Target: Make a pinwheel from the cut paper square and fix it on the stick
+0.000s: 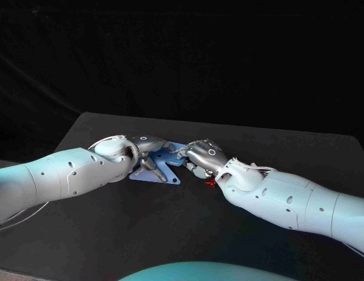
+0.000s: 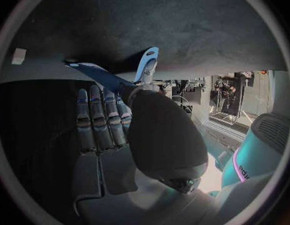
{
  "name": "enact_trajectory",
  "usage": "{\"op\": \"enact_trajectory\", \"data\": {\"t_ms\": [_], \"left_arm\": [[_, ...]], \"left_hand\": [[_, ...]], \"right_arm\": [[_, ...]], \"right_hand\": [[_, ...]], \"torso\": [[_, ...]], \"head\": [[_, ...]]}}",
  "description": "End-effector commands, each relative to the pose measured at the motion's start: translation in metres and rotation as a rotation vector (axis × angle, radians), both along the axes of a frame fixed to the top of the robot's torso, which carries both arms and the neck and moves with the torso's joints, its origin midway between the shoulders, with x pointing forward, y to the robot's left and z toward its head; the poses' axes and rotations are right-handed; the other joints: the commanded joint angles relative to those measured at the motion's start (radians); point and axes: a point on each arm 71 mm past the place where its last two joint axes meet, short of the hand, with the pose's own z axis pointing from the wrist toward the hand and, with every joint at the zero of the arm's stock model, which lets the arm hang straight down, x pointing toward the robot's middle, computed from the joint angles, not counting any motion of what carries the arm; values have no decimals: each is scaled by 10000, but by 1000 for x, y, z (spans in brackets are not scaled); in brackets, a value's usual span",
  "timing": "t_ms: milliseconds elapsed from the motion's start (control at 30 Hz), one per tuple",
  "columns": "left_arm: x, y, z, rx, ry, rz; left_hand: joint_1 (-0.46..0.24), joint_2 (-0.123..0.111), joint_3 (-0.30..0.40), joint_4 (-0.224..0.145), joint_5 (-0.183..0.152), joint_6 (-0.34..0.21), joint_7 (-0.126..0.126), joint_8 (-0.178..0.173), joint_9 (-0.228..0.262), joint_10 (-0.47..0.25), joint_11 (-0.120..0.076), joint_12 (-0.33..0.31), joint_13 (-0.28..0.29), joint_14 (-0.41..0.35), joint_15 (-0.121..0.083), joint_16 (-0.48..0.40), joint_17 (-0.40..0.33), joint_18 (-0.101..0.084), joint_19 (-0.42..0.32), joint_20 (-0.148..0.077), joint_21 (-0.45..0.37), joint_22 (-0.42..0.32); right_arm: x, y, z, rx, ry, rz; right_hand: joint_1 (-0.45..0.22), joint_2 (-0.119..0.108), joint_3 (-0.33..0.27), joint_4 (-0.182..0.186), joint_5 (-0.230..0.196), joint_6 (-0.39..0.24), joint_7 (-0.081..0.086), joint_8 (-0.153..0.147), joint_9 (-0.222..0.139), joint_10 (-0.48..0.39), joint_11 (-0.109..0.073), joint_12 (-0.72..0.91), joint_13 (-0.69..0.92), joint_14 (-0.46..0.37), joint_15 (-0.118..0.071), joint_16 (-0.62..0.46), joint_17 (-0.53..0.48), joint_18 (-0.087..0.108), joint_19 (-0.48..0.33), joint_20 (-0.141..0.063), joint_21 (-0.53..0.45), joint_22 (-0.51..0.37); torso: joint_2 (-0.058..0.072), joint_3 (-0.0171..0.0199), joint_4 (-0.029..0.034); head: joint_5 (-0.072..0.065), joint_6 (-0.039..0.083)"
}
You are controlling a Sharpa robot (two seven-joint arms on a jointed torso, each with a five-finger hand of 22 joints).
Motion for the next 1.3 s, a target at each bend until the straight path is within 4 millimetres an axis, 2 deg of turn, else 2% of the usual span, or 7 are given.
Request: {"op": "enact_trajectory", "data": {"t_ms": [33,100,233,433,700,1067,1300], "left_arm": [[-7,-2,-14,302,957,-146],[-7,-2,-14,302,964,-149],[-7,-3,-14,277,948,-184],[-8,-5,-10,-70,763,-253],[-9,-9,2,-1021,752,-345],[-11,-1,24,-2268,1341,65],[-15,24,44,-3815,2424,1017]], "left_hand": [[-56,-48,-64,-3,36,12,-8,37,7,-35,32,-77,-12,-99,29,-43,-20,229,-66,-6,39,251],[-59,-53,-73,-3,36,25,0,42,12,-92,46,-98,-19,-119,34,-54,-25,227,-88,-1,26,244],[-119,-79,-100,-3,31,-3,53,37,13,-411,121,-225,-54,-322,6,-141,-71,226,-159,3,-25,213],[-404,-118,-137,0,14,-403,138,-115,-74,-915,206,-388,-97,-676,27,-278,-149,170,-475,106,-147,148],[-1184,-141,-146,-6,2,-1217,202,-446,-256,-1735,283,-524,-156,-1418,322,-551,-309,6,-1134,339,-390,43],[-1405,-141,-147,-21,9,-1145,103,-426,-225,-1902,168,-508,-147,-1650,313,-651,-358,-55,-1319,361,-485,36],[-988,-137,-141,-18,16,-992,280,-350,-177,-1731,345,-467,-117,-1555,332,-631,-337,-21,-1173,358,-464,75]], "right_arm": [[-2,0,3,382,-208,269],[-2,0,2,364,-184,255],[-1,1,1,219,-71,233],[0,0,0,33,13,177],[0,-1,0,-42,-16,107],[0,-6,11,-50,91,87],[3,-20,38,85,932,-56]], "right_hand": [[-539,-79,715,-412,-50,-20,27,143,168,114,-6,-63,-15,106,-6,-5,79,143,114,4,-81,-18],[-1076,-73,1277,-895,-55,-98,13,322,375,170,-22,-60,-13,145,-8,-23,170,138,168,8,-89,-17],[-1395,-83,1519,-1240,-42,-164,6,453,527,202,-37,-60,-12,166,-19,-37,239,138,187,4,-97,-19],[-1466,-81,1570,-1323,-41,-186,8,484,564,203,-36,-62,-13,167,-18,-42,257,137,189,3,-98,-19],[-1590,-74,1655,-1479,-42,-210,6,552,639,210,-39,-61,-13,178,-22,-47,295,138,200,1,-98,-19],[-1662,-66,1698,-1574,-42,-215,1,602,690,234,-45,-55,-10,204,-30,-40,324,141,221,-4,-91,-15],[-1710,-47,1714,-1601,-43,-219,-2,627,715,252,-49,-52,-9,222,-36,-34,341,142,237,-9,-86,-13]], "torso": [[7,11,-1],[5,10,-1],[7,7,7],[3,-2,18],[1,-4,16],[3,6,-3],[-14,11,-8]], "head": [[-8,7],[-13,10],[-40,25],[-33,29],[-7,46],[8,144],[-45,265]]}}
